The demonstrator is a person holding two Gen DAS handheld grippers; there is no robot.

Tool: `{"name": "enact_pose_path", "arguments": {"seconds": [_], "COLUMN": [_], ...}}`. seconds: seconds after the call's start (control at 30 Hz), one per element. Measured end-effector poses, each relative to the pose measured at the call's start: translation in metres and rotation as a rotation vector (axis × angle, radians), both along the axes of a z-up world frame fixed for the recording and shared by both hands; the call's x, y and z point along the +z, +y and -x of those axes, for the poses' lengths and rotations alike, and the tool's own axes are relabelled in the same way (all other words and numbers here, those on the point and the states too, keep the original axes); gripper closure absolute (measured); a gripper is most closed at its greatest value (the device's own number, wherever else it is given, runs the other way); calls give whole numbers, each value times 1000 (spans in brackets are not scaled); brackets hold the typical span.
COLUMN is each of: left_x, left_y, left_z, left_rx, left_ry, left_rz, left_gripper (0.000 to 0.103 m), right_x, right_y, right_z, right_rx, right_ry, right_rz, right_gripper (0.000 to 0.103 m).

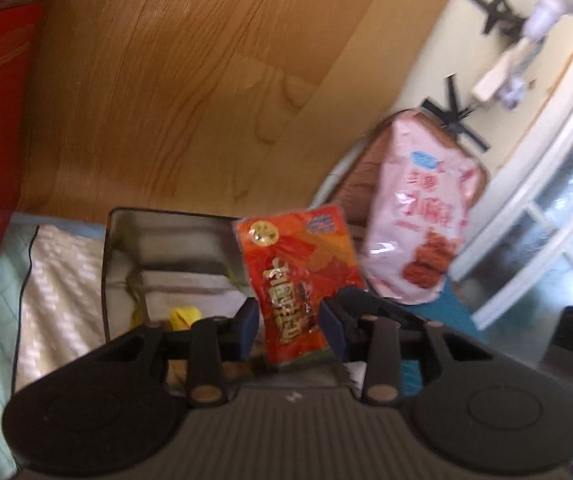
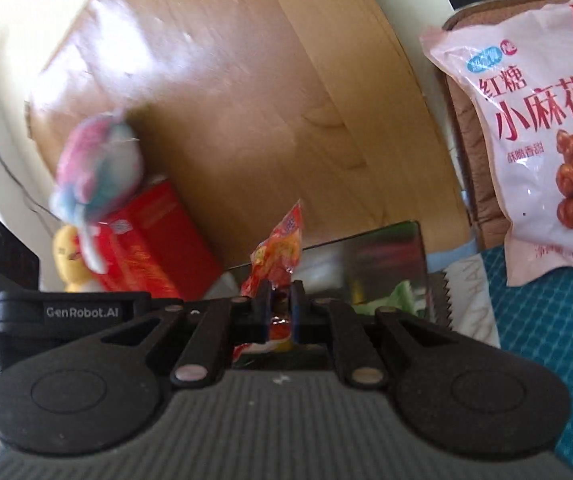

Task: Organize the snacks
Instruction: 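Lift the red pack into the tin box and release it, then grasp the green bag with the right gripper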

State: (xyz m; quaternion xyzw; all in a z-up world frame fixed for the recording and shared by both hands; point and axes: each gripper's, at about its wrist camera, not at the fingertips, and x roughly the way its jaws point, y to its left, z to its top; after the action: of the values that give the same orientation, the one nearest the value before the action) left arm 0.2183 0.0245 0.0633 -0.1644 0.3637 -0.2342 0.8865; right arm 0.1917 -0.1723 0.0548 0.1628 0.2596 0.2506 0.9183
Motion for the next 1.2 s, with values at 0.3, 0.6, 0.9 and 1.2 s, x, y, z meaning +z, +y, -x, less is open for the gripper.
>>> {"name": "enact_pose_path", "arguments": {"seconds": [0.3, 0.6, 0.9, 1.2], "left_x": [0, 10, -35, -57], "left_y": [-7, 31, 82, 69], "left_z": [-13, 80, 119, 105], "left_rx": [46, 67, 220, 181], "left_ry": [-34, -155, 6, 45], "left_rz": [-67, -25, 15, -61], "left_gripper": [56, 53, 50, 54], "right_x": [-13, -10, -38, -49], "right_y": [30, -10, 30, 58], "right_z": [-1, 78, 119, 123], "right_rx": [-49, -57, 218, 209], "right_ry": [-71, -142, -21, 90], "right_rz": [234, 159, 245, 249], "right_gripper": [73, 50, 51, 51]}}
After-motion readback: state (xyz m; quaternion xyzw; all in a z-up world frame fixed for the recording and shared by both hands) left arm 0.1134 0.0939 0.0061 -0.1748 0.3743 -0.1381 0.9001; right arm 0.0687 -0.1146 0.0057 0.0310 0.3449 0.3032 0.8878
